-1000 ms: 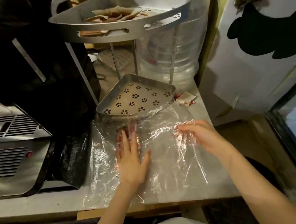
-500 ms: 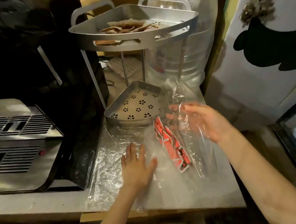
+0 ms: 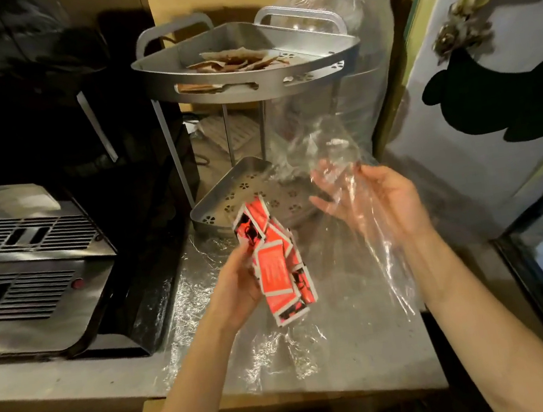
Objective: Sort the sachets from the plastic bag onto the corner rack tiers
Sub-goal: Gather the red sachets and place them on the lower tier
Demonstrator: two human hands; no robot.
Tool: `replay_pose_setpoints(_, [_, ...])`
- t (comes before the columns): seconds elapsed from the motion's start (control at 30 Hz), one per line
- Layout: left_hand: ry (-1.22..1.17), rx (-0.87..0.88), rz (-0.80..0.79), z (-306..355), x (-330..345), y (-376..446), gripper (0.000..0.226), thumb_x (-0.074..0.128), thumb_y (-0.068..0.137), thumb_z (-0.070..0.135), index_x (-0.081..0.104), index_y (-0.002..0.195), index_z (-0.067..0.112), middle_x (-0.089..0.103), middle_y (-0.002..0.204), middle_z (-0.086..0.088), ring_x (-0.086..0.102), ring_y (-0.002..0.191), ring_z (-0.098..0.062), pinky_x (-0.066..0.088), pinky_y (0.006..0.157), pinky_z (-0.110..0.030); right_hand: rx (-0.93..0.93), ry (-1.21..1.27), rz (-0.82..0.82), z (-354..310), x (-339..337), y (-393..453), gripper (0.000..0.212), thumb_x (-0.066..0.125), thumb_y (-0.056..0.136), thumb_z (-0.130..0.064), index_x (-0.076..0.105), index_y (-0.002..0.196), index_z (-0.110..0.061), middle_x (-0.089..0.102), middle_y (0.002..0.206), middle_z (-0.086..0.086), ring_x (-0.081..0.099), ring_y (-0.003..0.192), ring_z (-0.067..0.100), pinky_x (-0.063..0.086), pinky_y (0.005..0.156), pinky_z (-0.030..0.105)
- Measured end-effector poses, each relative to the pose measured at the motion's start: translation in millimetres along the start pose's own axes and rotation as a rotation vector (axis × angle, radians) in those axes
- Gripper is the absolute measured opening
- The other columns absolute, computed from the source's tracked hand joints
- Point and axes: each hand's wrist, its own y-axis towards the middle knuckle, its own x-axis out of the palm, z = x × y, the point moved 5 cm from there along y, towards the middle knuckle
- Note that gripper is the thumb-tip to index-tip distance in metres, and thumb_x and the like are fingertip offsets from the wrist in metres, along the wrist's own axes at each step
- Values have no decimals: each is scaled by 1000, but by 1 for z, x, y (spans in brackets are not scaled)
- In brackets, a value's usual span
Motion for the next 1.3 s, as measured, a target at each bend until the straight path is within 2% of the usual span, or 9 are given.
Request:
replay_pose_setpoints(0.1, [216, 20, 142, 1, -11, -1, 24, 54, 87, 24, 60, 107, 13, 70, 88, -3, 68, 70, -13, 56, 60, -24, 44, -134, 183, 12, -39, -7, 32, 43, 79, -20, 70, 88, -4, 71, 99, 11, 67, 93, 25, 54, 86, 43])
replay_pose_setpoints(0.27, [395, 19, 283, 5, -33, 1, 24, 59, 87, 20, 55, 109, 13, 69, 89, -7, 69, 64, -13, 55, 55, -24, 195, -509, 542, 33, -108, -29, 37, 42, 89, -19, 73, 69, -13, 69, 83, 4, 61, 76, 15, 44, 76, 34])
replay_pose_setpoints(0.4, [690, 67, 334, 12, -38, 7, 18, 56, 89, 16, 52, 106, 13, 68, 85, -5, 67, 56, -8, 52, 49, -17, 349, -531, 576, 53, -137, -38, 24, 48, 89, -10, 66, 74, -7, 60, 82, 9, 56, 70, 17, 48, 54, 26])
replay_pose_setpoints(0.67, [1168, 111, 549, 3, -46, 20, 26, 57, 88, 27, 56, 110, 13, 67, 92, -3, 66, 75, -20, 55, 72, -35, 399, -958, 612, 63, -160, -38, 11, 68, 79, -12, 68, 85, -3, 67, 71, 13, 61, 57, 17, 46, 51, 24])
replay_pose_setpoints(0.8, [1316, 172, 625, -2, -47, 22, 52, 61, 85, 22, 42, 131, 9, 46, 131, -19, 56, 110, -33, 47, 96, -47, 353, -1384, 670, 57, -156, -30, 25, 72, 69, -20, 59, 89, -11, 64, 81, 6, 61, 79, 26, 44, 63, 32])
replay_pose_setpoints(0.87, [1448, 320, 655, 5, -36, 19, 54, 63, 82, 16, 43, 131, 9, 41, 137, -17, 43, 124, -33, 36, 106, -45, 376, -1667, 668, 52, -150, -24, 49, 73, 70, -26, 50, 111, -13, 59, 102, 5, 56, 100, 26, 45, 73, 33])
replay_pose_setpoints(1.03, [1728, 647, 371, -12, 18, 27, 36, 49, 91, 24, 52, 126, 14, 54, 131, -6, 50, 121, -25, 34, 103, -35, 288, -2029, 441, 53, -130, 4, 70, 65, 80, -22, 29, 138, -12, 34, 142, 9, 25, 133, 27, 28, 107, 35])
replay_pose_setpoints(1.17, [1858, 395, 93, -48, 38, 51, 68, -8, 85, 54, -6, 144, 21, -13, 151, 3, -16, 140, -16, -15, 111, -35, 146, -2071, 263, 62, -120, 31, 60, 49, 89, -17, 24, 143, -12, 23, 153, 5, 14, 142, 22, 15, 115, 34])
replay_pose_setpoints(1.3, [1898, 320, 90, -61, 39, 69, 72, -21, 77, 52, -17, 141, 19, -20, 152, -2, -23, 139, -17, -20, 109, -37, 118, -2109, 153, 72, -119, 48, 58, 45, 91, -16, 22, 145, -13, 26, 153, 4, 18, 142, 19, 11, 116, 33])
